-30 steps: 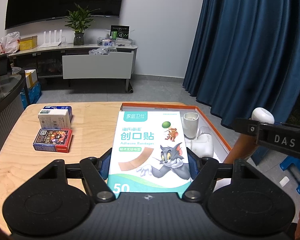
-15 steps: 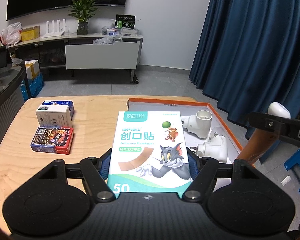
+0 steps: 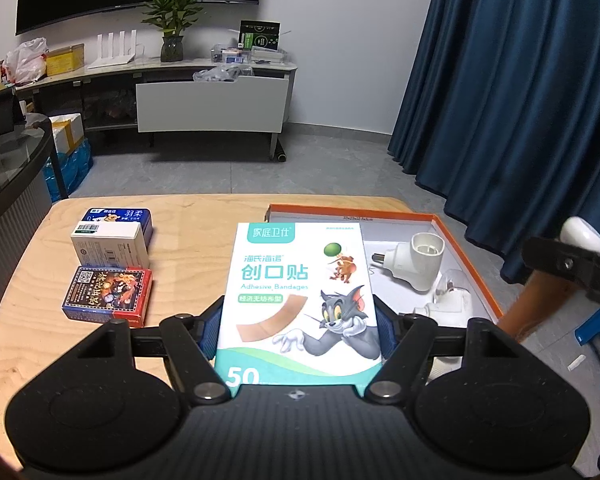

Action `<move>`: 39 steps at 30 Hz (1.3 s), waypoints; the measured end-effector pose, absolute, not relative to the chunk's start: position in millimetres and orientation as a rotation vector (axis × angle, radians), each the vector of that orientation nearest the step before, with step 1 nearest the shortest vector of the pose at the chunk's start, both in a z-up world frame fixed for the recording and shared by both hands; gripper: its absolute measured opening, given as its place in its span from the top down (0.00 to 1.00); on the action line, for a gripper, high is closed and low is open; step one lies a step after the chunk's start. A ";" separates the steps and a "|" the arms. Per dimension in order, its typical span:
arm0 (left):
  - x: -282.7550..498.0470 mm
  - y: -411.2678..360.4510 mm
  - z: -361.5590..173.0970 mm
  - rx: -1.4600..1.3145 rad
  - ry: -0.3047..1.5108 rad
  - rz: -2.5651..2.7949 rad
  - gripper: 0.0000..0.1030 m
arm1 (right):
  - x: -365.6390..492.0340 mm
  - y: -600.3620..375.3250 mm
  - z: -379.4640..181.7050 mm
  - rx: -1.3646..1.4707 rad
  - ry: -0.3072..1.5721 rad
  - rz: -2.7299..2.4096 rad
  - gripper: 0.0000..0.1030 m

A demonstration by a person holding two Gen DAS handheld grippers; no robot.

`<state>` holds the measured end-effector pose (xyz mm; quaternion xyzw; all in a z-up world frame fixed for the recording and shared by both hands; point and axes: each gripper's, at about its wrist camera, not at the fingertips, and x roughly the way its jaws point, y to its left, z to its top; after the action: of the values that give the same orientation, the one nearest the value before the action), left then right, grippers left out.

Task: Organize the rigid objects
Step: 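Hold the bandage box over the box with the left tool while the right tool lowers the tube, then open the right tool to drop the brown tube while the left tool releases the bandage box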

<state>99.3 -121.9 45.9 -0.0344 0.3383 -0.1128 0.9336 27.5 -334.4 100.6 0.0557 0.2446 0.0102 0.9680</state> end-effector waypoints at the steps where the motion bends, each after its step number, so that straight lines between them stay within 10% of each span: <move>1: 101.2 -122.3 45.8 -0.071 0.696 -0.231 0.31 | 27.7 -335.4 99.9 0.118 0.499 0.020 0.58; 24: 113.8 -136.3 46.2 -0.069 0.704 -0.262 0.31 | 49.9 -328.7 97.7 0.103 0.555 0.028 0.58; 29: 116.5 -138.7 46.3 -0.069 0.708 -0.264 0.31 | 44.5 -329.4 101.0 0.097 0.534 0.018 0.80; 39: 126.4 -147.9 35.3 -0.055 0.739 -0.279 0.31 | 45.5 -339.5 97.6 0.100 0.525 0.003 0.79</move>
<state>126.4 -147.9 35.3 -0.0269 0.3597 -0.1357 0.9227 45.5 -339.5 97.6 0.0492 0.2596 0.0014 0.9645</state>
